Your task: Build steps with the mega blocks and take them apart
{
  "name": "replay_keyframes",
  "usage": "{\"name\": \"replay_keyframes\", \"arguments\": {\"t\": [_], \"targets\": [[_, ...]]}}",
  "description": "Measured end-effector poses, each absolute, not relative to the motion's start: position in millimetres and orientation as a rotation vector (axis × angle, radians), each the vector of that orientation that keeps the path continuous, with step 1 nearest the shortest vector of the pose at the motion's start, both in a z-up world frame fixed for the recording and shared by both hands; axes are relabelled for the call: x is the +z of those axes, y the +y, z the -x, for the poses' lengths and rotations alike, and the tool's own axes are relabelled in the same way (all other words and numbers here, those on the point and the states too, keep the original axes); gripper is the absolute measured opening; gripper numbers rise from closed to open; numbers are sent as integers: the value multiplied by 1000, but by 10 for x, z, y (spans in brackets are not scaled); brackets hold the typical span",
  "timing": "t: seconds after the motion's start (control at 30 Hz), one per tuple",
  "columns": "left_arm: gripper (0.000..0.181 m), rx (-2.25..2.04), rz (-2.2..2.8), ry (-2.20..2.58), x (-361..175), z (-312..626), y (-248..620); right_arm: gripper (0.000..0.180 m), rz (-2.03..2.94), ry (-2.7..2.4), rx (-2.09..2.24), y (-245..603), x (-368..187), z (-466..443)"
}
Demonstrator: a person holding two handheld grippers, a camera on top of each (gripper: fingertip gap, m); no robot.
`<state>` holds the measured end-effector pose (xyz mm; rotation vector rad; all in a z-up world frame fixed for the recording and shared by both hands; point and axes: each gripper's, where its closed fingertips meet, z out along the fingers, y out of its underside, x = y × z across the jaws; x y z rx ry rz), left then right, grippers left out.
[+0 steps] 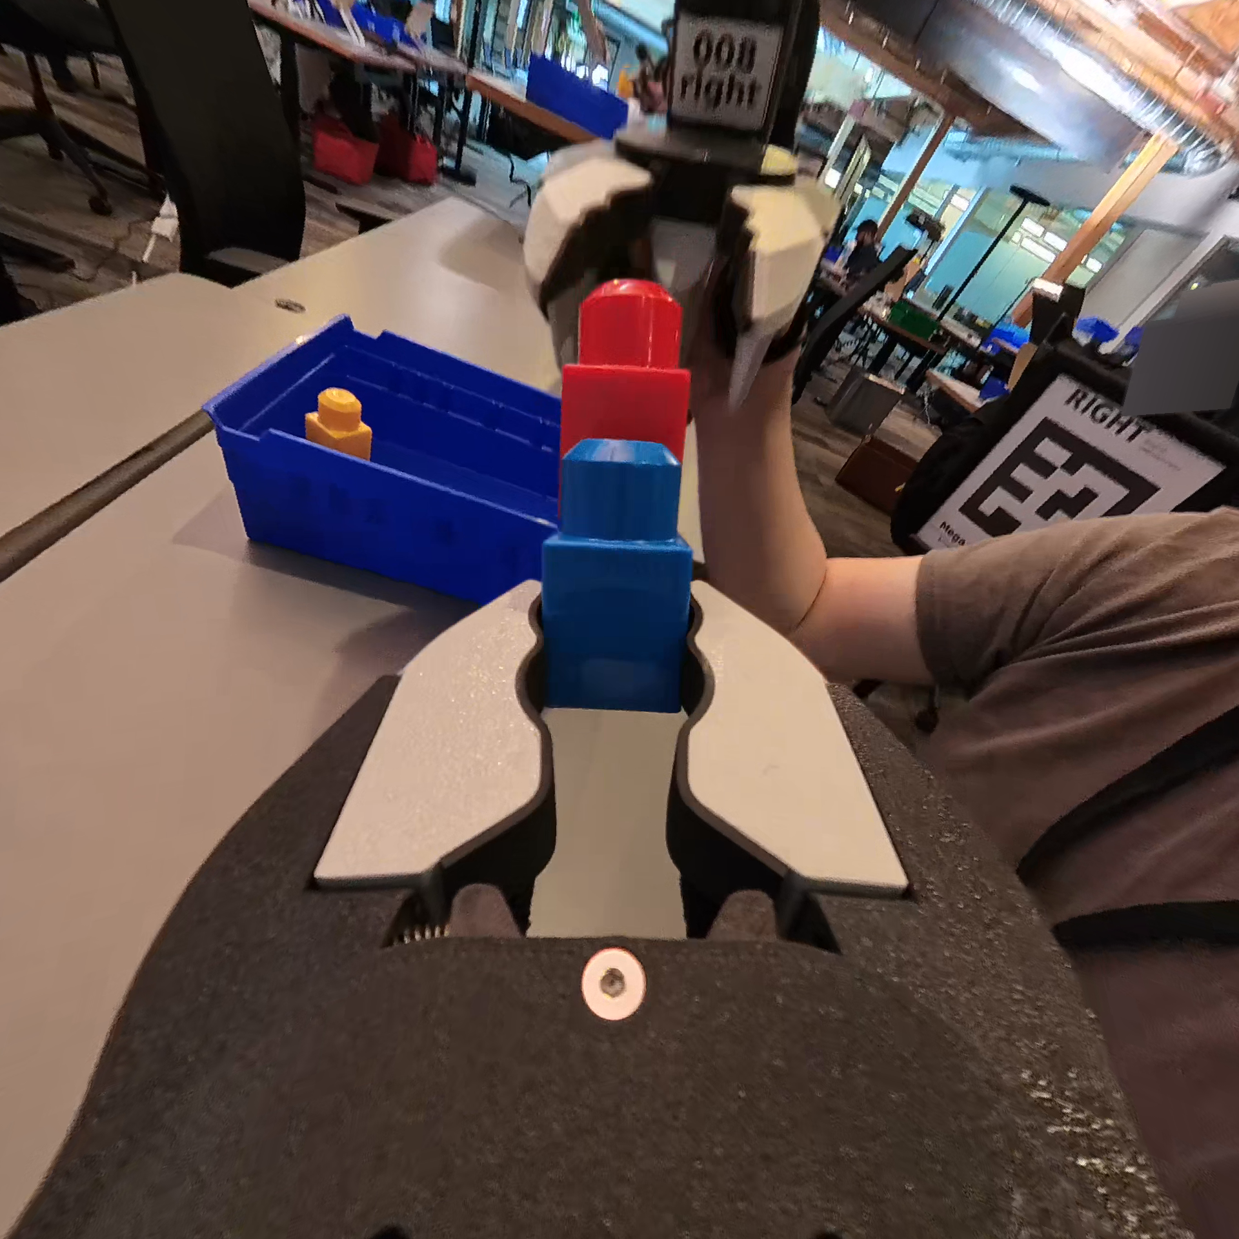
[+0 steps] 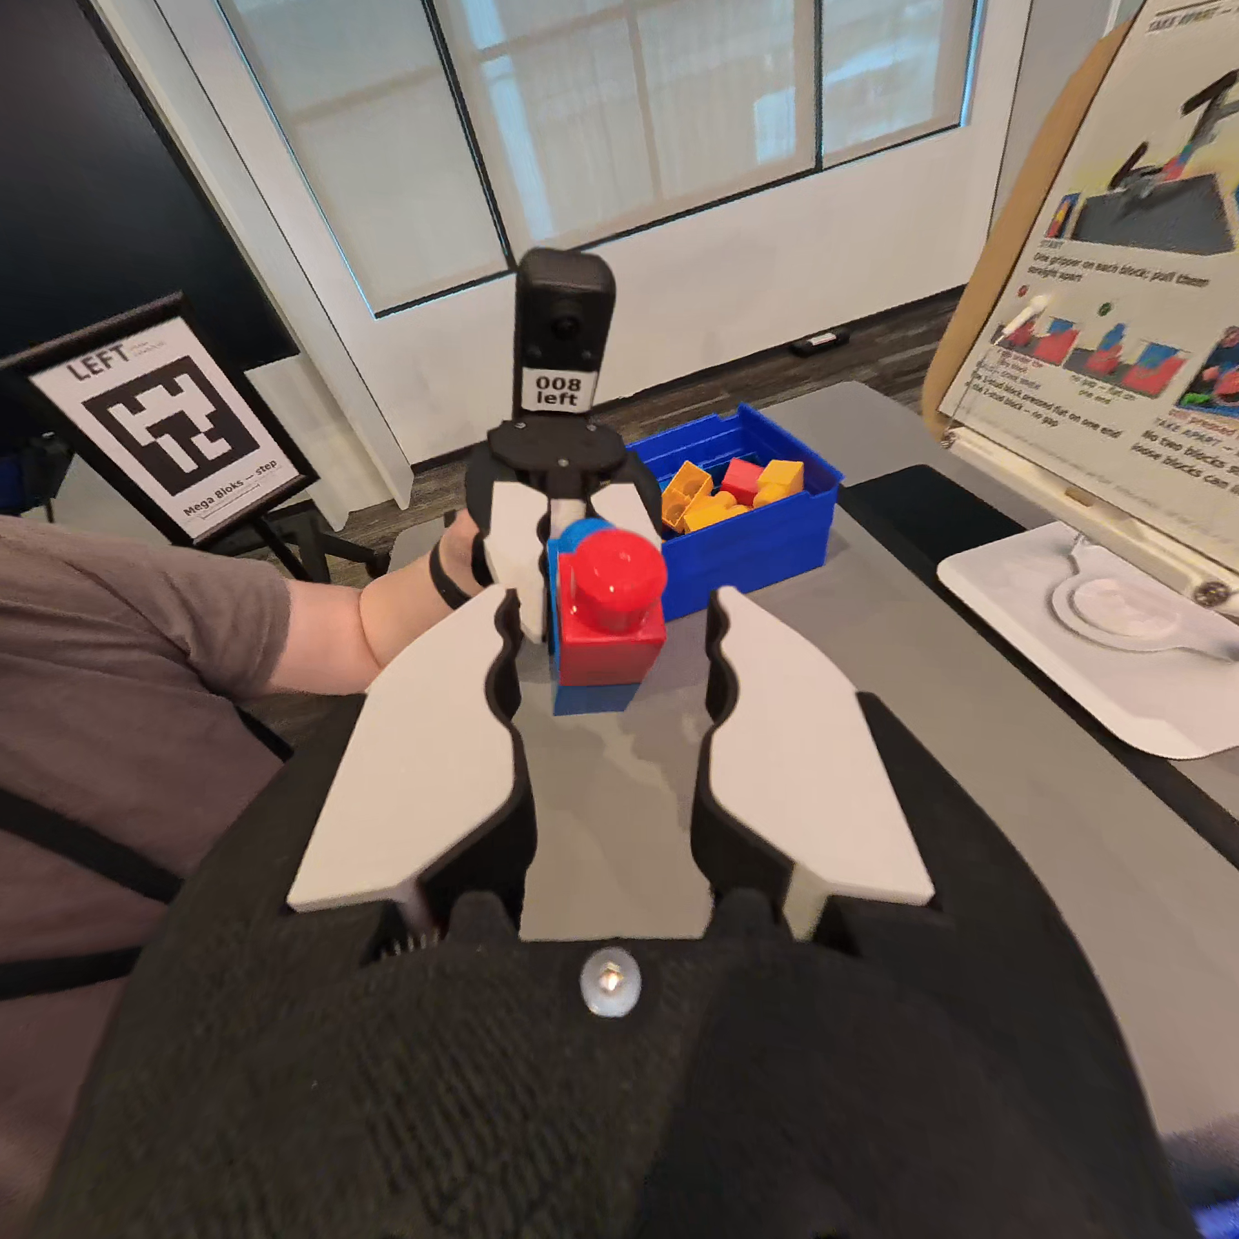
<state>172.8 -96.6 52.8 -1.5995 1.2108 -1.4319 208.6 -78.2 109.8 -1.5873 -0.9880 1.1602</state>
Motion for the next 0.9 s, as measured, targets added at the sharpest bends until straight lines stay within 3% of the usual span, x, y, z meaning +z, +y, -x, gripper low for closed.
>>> {"name": "replay_keyframes", "arguments": {"t": [0.23, 0.27, 0.3, 0.47, 0.67, 0.77, 0.9], "targets": [[36, -1382, 1637, 1321, 352, -1822, -1060, 53, 1767, -1202, 1074, -892, 678, -2033], [36, -1384, 1655, 1330, 324, -1818, -1070, 37, 1786, -1228, 1083, -917, 639, -2013], [36, -1411, 1671, 1328, 316, -1815, -1084, 35, 1807, -1234, 1106, -933, 619, -2002], [56, -1787, 1649, 1205, 548, -1811, -1201, 34, 1862, -1113, 1380, -917, 654, -2042], [57, -1639, 1662, 1210, 527, -1720, -1058, 34, 1861, -1013, 1575, -768, 645, -2238], [59, -1520, 1681, 1244, 518, -1638, -1013, 34, 1799, -1025, 1398, -700, 778, -2562], [57, -1502, 1641, 1255, 626, -1559, -1040, 35, 1710, -936, 763, -454, 902, -3581]]}}
